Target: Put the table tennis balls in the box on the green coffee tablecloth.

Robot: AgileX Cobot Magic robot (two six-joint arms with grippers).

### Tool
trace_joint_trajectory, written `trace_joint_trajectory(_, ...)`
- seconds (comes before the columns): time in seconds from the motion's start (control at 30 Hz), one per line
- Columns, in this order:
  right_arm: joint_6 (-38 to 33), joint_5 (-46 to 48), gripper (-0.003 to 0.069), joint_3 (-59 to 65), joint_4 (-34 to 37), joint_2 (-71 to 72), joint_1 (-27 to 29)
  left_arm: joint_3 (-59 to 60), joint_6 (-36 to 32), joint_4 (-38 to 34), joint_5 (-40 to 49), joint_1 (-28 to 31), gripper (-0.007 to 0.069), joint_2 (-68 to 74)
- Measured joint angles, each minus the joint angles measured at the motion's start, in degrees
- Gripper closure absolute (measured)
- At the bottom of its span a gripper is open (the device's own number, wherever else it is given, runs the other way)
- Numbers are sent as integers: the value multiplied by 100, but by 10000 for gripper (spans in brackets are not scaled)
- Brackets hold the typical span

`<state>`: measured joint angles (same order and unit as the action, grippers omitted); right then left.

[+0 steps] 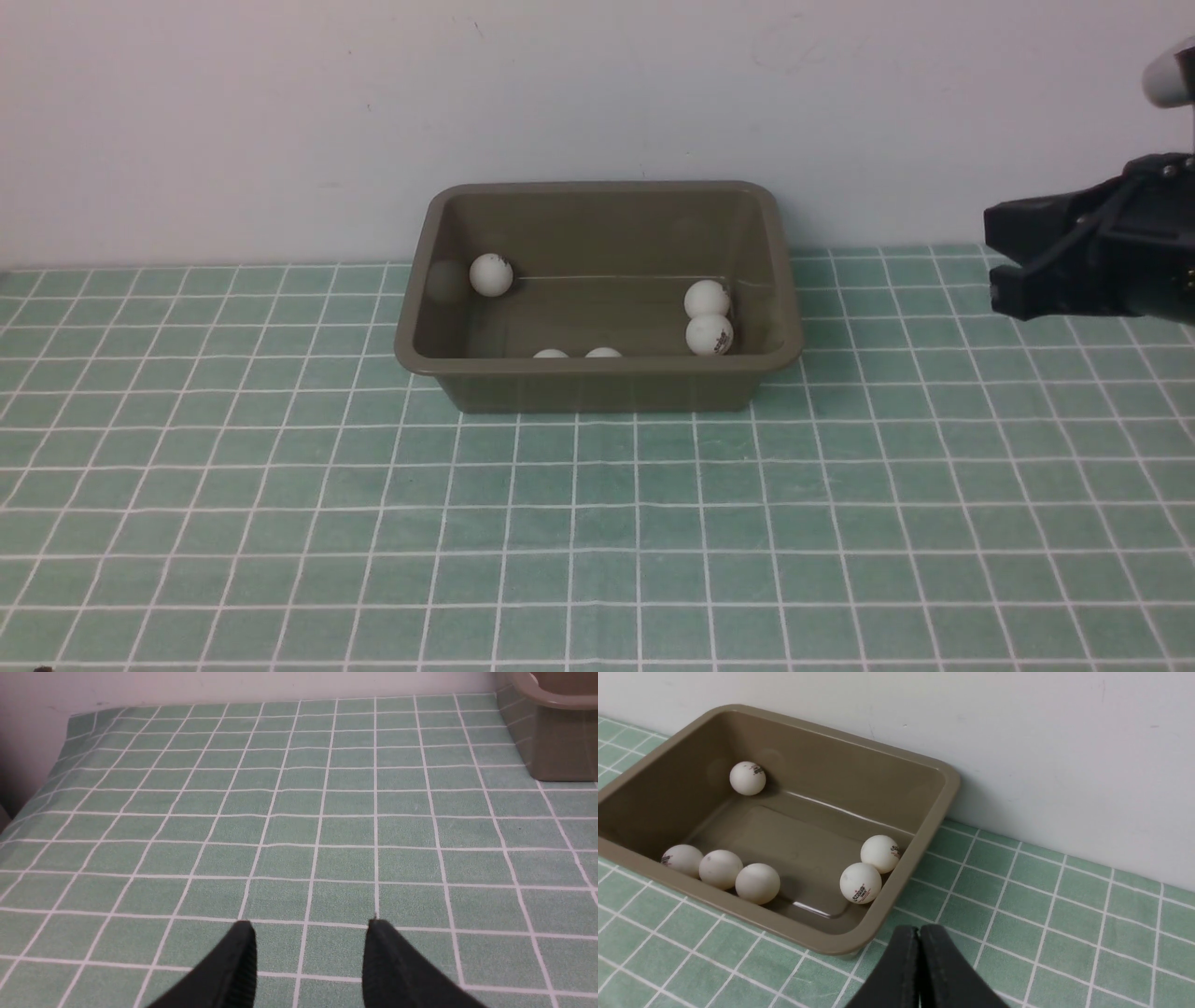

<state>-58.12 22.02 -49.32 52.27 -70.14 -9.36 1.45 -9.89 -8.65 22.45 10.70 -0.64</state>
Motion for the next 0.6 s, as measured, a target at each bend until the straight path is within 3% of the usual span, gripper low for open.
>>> trace_joint_trajectory(0.6, 0, 92, 675, 0, 0, 0, 0, 0, 0, 0, 0, 6, 336, 0)
